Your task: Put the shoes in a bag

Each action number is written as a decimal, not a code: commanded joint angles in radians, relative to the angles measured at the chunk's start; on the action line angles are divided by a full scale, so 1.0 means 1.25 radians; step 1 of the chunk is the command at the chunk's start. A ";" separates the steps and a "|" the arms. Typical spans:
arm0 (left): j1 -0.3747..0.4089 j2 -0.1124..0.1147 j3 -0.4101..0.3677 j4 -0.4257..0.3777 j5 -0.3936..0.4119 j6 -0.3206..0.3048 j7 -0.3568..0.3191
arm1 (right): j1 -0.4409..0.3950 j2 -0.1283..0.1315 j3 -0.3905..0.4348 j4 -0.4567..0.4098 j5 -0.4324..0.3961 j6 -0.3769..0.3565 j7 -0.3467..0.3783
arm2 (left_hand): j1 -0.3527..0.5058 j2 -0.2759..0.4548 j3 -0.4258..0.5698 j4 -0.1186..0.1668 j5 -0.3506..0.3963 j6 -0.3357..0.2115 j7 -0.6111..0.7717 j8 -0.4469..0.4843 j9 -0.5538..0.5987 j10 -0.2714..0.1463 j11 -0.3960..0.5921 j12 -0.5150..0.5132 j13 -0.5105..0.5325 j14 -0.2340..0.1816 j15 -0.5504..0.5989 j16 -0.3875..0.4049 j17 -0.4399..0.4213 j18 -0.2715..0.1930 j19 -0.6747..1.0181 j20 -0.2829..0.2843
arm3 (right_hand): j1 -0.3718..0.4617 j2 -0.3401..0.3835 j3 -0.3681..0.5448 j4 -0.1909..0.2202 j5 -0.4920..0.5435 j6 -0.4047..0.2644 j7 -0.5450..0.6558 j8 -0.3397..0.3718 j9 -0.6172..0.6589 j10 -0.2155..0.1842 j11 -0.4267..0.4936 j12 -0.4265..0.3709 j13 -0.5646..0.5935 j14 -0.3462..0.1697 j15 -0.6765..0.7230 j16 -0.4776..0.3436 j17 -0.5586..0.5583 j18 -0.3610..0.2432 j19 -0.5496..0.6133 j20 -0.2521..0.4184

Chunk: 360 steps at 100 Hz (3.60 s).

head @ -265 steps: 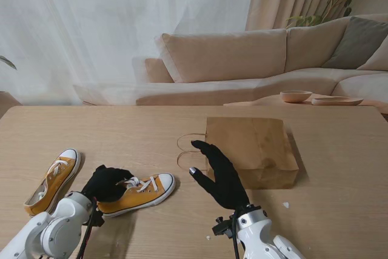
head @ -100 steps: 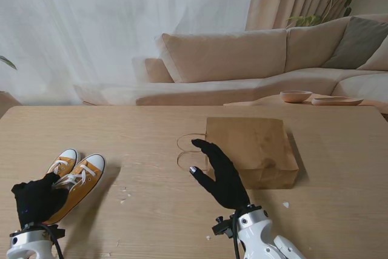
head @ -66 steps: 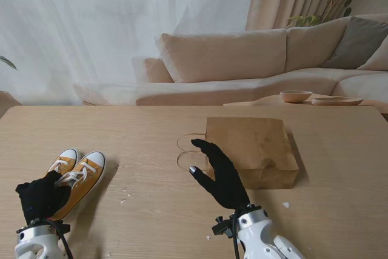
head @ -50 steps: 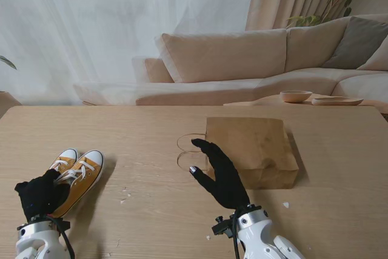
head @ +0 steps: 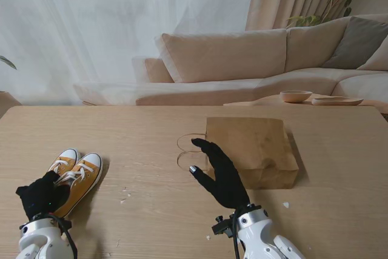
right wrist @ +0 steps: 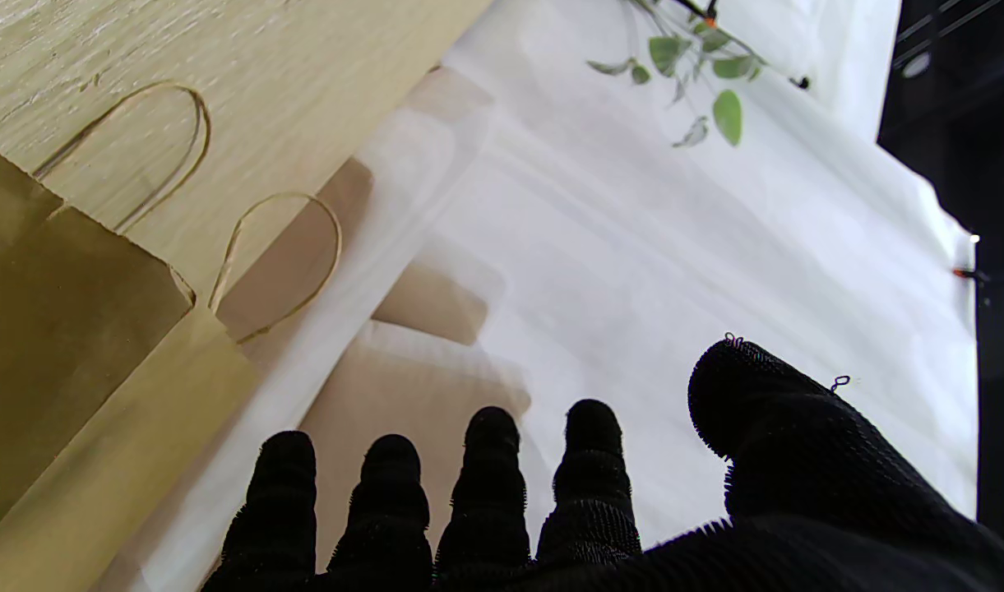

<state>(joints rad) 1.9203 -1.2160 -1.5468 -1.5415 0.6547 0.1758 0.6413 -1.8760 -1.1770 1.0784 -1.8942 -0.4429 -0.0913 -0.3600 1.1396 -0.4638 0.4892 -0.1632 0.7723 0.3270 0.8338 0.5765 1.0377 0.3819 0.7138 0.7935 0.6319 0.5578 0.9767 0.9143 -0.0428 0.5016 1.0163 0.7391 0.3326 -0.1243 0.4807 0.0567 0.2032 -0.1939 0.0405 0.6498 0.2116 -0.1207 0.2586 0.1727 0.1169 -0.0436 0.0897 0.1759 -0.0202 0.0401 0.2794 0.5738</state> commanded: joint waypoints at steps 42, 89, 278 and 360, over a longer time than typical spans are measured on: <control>-0.010 -0.010 0.002 0.007 0.003 0.011 0.027 | -0.003 -0.007 -0.001 -0.003 0.001 -0.001 0.009 | 0.096 0.076 0.067 0.010 -0.099 0.064 0.127 0.007 0.083 -0.048 0.026 -0.076 0.028 -0.004 -0.041 -0.059 0.007 0.015 0.055 -0.007 | -0.014 0.001 -0.004 -0.033 0.006 -0.025 0.004 0.009 -0.013 -0.018 0.008 0.003 -0.006 -0.019 0.008 0.003 0.003 -0.001 0.012 0.011; 0.004 -0.001 0.005 -0.016 0.036 0.068 -0.009 | -0.005 -0.007 0.000 -0.005 0.000 -0.001 0.007 | -0.054 0.040 0.090 0.013 -0.236 0.016 0.018 -0.086 -0.085 -0.064 -0.002 0.068 -0.168 -0.065 -0.076 -0.029 -0.061 -0.026 0.001 -0.013 | -0.014 0.002 -0.004 -0.033 0.006 -0.025 0.004 0.009 -0.014 -0.019 0.008 0.002 -0.005 -0.017 0.010 0.004 0.003 -0.001 0.013 0.011; 0.100 0.026 -0.065 -0.107 0.126 0.111 -0.125 | -0.012 -0.008 0.001 -0.012 -0.003 0.000 -0.001 | -0.412 -0.023 0.263 0.046 -0.366 -0.020 -0.212 -0.092 -0.684 -0.197 -0.300 -0.196 -0.497 -0.319 -0.708 -0.107 -0.061 -0.164 -0.676 0.075 | -0.014 0.000 -0.003 -0.034 0.006 -0.025 0.005 0.009 -0.015 -0.010 0.007 0.002 -0.002 -0.009 0.027 0.009 0.007 0.003 0.016 0.013; 0.097 0.040 -0.065 -0.106 0.114 0.160 -0.233 | -0.009 -0.009 -0.002 -0.011 -0.004 0.004 -0.003 | -0.394 0.026 0.201 0.053 -0.076 -0.003 -0.395 -0.195 -0.684 -0.203 -0.330 -0.268 -0.492 -0.328 -0.715 -0.225 -0.056 -0.180 -0.687 -0.015 | -0.014 -0.001 -0.002 -0.034 0.005 -0.026 0.004 0.009 -0.015 -0.009 0.003 0.000 -0.002 -0.008 0.033 0.011 0.007 0.004 0.017 0.013</control>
<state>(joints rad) 2.0472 -1.1679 -1.6365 -1.6797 0.7986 0.3693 0.3728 -1.8823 -1.1796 1.0793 -1.9030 -0.4469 -0.0895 -0.3743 0.6479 -0.4503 0.7626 -0.1075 0.6651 0.3578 0.3514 0.3337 0.2100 0.1635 0.3271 0.4705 0.0401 0.1699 0.1083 0.6476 -0.1176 0.3041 0.1989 0.7362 0.3326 -0.1243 0.4807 0.0566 0.2033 -0.1944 0.0407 0.6498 0.2116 -0.1207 0.2587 0.1727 0.1169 -0.0420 0.1254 0.1796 -0.0117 0.0506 0.2876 0.5745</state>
